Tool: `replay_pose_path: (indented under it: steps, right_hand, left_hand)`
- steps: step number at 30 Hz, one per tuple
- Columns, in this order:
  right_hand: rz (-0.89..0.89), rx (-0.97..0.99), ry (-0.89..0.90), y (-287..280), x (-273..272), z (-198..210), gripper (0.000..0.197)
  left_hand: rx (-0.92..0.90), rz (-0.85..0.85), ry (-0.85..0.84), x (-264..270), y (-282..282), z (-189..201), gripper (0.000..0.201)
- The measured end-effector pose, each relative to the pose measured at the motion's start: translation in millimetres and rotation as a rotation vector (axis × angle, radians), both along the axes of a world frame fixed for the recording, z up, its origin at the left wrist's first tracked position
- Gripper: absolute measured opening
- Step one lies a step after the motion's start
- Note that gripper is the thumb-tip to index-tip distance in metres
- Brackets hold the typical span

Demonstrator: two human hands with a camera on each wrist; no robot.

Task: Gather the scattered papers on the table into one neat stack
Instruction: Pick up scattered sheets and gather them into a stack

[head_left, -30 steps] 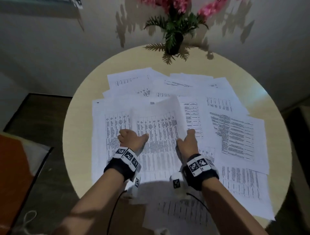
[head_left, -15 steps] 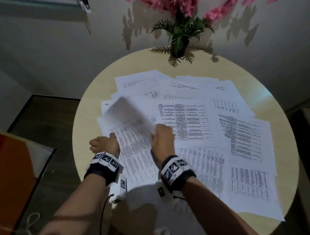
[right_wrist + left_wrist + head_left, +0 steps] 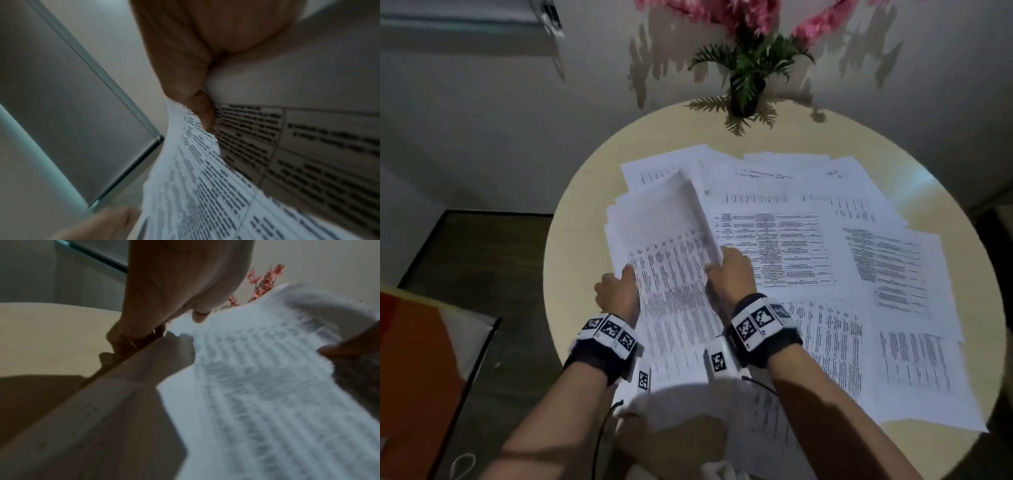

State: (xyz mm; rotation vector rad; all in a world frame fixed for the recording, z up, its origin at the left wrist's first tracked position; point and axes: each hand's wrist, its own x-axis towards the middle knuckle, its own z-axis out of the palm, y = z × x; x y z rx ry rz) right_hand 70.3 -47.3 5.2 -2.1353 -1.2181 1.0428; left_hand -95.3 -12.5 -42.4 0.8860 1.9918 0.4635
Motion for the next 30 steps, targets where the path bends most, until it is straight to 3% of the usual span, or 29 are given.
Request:
replay_pose_path:
  steps: [6,9,11,14,18,20,22,24,27,30]
  right_hand:
    - [-0.275,0.179,-0.233,-0.8,120.0,40.8,0.023]
    - [-0.293,0.047,-0.366,-13.2,173.9,29.0,0.020]
    - [-0.277,-0.076,-0.405,-24.5,196.5,12.4,0.014]
    - [-0.184,-0.227,-0.390,-43.2,207.1,-20.2,0.007]
    - [0.050,-0.277,-0.390,-56.0,201.8,-46.4,0.018]
    - [0.116,-0.255,-0.371,-53.1,203.7,-41.9,0.018]
    - [0.154,-0.206,-0.389,-45.7,209.0,-34.0,0.023]
    - [0.196,-0.122,-0.407,-32.7,213.6,-23.4,0.028]
    - [0.377,-0.010,-0.495,-5.4,212.3,-12.3,0.038]
    - [0.542,-0.010,-0.534,19.6,194.3,-6.0,0.030]
  left_hand:
    - [0.217,-0.143,0.233,31.8,4.8,9.4,0.050]
    - [0.178,-0.311,0.214,63.4,-1.3,6.9,0.052]
    - [0.048,-0.386,0.237,82.5,-5.7,4.0,0.068]
    - [-0.023,-0.407,0.254,109.8,-8.5,-0.4,0.081]
    - [0.197,-0.425,0.150,128.7,-1.5,-10.7,0.056]
    - [0.261,-0.404,-0.031,127.4,3.6,-9.4,0.049]
    - [0.284,-0.416,-0.067,118.9,12.6,-10.1,0.038]
    - [0.247,-0.475,-0.061,103.0,21.3,-12.3,0.031]
    - [0.145,-0.529,-0.189,78.1,30.0,-22.5,0.029]
    - [0.077,-0.430,-0.342,70.5,28.8,-23.5,0.026]
